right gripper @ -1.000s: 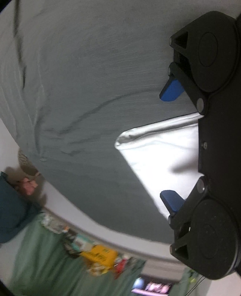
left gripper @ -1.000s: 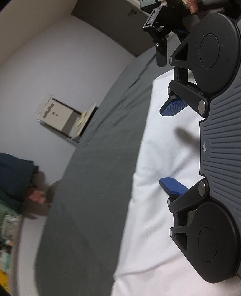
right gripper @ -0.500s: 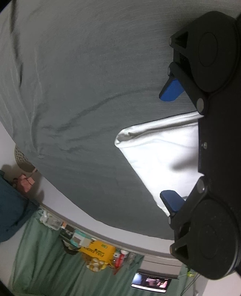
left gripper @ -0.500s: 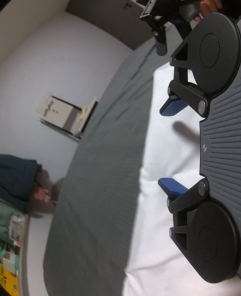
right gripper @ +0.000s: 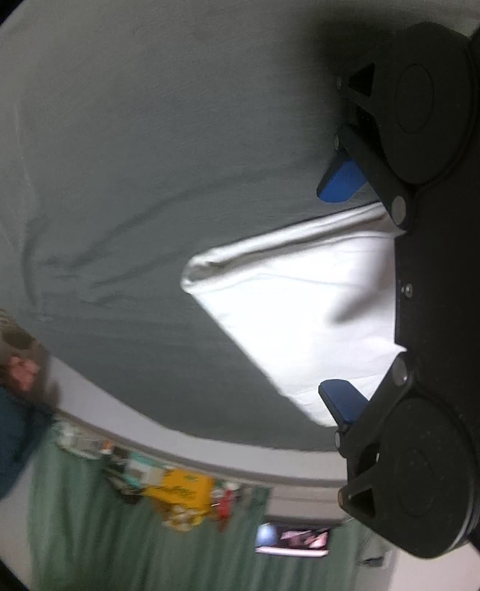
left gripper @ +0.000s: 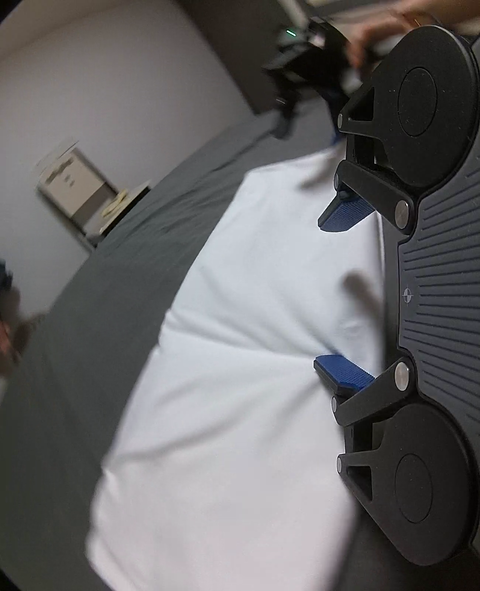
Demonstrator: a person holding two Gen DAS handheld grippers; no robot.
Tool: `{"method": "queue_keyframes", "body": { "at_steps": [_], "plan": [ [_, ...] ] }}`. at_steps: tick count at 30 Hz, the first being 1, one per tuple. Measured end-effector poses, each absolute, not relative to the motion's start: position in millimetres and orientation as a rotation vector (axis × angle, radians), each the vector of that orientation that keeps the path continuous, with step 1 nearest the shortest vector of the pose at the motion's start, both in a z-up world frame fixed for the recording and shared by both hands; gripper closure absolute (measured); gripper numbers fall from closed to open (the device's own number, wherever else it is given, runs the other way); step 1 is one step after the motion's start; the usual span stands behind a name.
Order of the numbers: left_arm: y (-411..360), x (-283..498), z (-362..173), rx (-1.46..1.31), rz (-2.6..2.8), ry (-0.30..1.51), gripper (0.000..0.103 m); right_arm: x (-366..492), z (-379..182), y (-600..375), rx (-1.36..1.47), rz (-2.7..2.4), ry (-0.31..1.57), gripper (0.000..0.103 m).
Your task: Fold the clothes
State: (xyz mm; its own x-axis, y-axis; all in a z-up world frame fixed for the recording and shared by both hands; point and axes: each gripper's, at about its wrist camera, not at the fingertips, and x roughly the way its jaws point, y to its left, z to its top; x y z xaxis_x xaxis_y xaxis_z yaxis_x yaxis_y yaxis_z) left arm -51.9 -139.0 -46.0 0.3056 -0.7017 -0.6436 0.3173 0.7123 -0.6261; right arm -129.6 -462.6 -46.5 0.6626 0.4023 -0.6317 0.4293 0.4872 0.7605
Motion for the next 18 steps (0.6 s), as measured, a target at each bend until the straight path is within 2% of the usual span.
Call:
{"method": "queue_keyframes", "body": {
  "at_steps": [3,7,9,13,15,18],
  "plan": [
    [-123.1,-60.8,-48.2,-0.497,-0.693,1.111,0.026,-119.8,-41.7,-457.0,1.011,0.029,0.970,0.000],
    [-103.7,-64.0,-27.2,-0.499,-0.647,0.985,0.026,-120.0,-44.2,-463.3,1.030,0.082,0.963,0.003],
    [-93.5,-63.7,-14.2,-0.496,-0.625,0.907,0.026,-123.3,-50.6,-470.1,1.100,0.089,0.924,0.012],
    [-69.3,-56.3,0.9,-0.457,-0.570,0.791,0.026,-124.8,-54.3,-474.6,1.135,0.066,0.882,0.023],
    [-58.0,-52.5,1.7,-0.447,-0.526,0.752,0.026,-124.8,-54.9,-473.1,1.127,0.057,0.878,0.070],
    [-45.6,-46.3,1.2,-0.441,-0.494,0.718,0.026,-122.7,-57.8,-468.1,1.088,0.027,0.924,0.072]
  ]
}}
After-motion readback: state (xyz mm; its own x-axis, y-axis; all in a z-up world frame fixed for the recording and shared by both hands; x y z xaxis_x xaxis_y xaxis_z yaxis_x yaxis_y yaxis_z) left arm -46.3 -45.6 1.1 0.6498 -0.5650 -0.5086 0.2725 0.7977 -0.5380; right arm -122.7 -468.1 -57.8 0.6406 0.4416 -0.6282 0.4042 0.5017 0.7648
